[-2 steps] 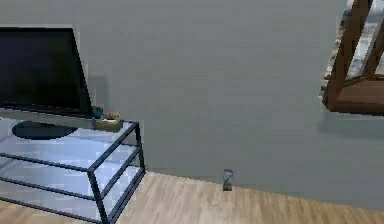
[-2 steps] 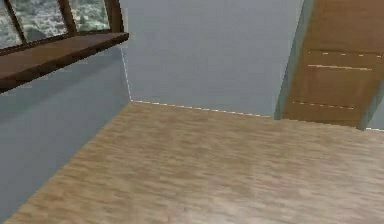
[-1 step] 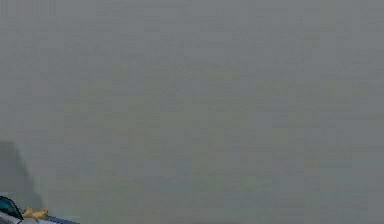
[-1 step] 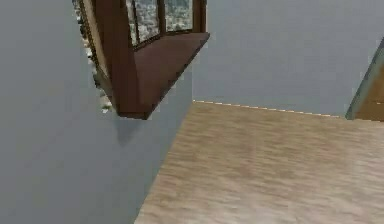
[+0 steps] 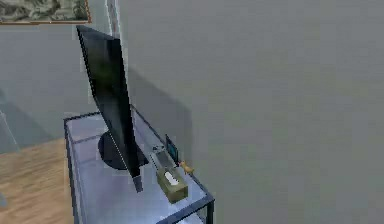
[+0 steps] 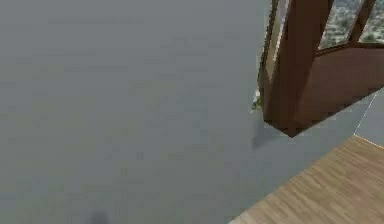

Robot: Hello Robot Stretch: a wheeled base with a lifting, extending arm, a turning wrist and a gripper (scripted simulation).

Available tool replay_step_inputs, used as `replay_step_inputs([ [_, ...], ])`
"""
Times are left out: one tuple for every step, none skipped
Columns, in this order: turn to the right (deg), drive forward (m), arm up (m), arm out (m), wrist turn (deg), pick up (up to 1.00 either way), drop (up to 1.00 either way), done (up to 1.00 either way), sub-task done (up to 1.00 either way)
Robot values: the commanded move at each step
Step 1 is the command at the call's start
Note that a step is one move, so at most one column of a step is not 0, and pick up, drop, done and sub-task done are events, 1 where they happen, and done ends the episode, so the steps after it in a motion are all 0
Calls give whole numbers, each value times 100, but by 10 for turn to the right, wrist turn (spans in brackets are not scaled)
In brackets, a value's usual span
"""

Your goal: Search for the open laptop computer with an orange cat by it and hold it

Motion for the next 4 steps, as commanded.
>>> replay_step_inputs([
  [-450,0,0,0,0,0,0,0,0],
  [-450,0,0,0,0,0,0,0,0],
  [450,0,0,0,0,0,0,0,0],
  [420,0,0,0,0,0,0,0,0],
])
